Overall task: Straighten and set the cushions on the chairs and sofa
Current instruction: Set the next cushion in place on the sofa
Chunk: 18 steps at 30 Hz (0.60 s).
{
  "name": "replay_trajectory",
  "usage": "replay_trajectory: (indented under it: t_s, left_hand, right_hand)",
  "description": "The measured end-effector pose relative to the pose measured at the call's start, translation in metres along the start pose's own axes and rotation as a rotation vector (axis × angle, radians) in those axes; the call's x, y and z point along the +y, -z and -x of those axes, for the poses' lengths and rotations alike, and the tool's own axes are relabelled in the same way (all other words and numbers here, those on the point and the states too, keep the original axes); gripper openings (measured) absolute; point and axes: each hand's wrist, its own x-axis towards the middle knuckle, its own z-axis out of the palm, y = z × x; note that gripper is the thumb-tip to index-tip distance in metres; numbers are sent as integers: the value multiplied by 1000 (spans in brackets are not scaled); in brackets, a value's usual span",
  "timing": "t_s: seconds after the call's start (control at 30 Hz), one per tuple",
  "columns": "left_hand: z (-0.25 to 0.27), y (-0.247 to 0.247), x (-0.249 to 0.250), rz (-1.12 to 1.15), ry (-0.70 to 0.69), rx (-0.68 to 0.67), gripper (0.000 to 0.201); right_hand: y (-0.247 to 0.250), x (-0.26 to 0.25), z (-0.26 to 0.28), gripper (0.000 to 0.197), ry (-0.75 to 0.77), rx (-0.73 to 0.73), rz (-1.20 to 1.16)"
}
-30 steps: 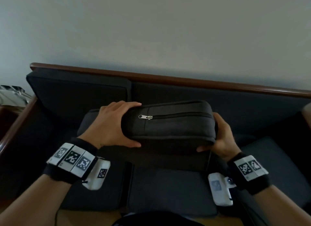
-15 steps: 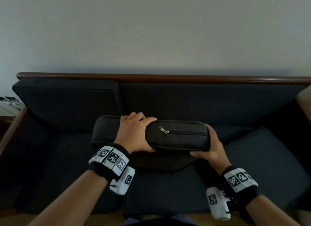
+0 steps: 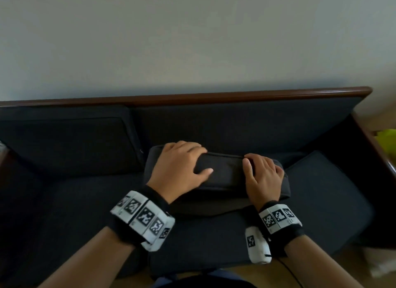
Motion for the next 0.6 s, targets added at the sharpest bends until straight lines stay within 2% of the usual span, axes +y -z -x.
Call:
replay_trajectory:
  t_s: [0.1, 0.2, 0.37, 0.47, 0.53, 0.6]
  left_hand:
    - [9, 0, -20, 43, 74, 97, 52]
    - [3, -5, -19, 274, 203, 201, 41]
    - [-24, -14, 18, 503, 374, 292, 29]
    - [-29, -16, 57, 591, 313, 281, 27]
    - [-28, -18, 79, 710, 231, 266, 29]
    - [-28, -20, 87, 817, 167, 259, 29]
  right_hand:
    - [2, 9, -1, 44, 2, 51, -3]
    - [6, 15, -11, 43, -55, 37, -30]
    - [24, 3, -29, 15, -342, -52, -119]
    - [38, -29, -26, 26, -332, -82, -268]
    - [44, -47, -17, 41, -302, -56, -373]
    - [50, -48, -6, 47, -326, 5, -361]
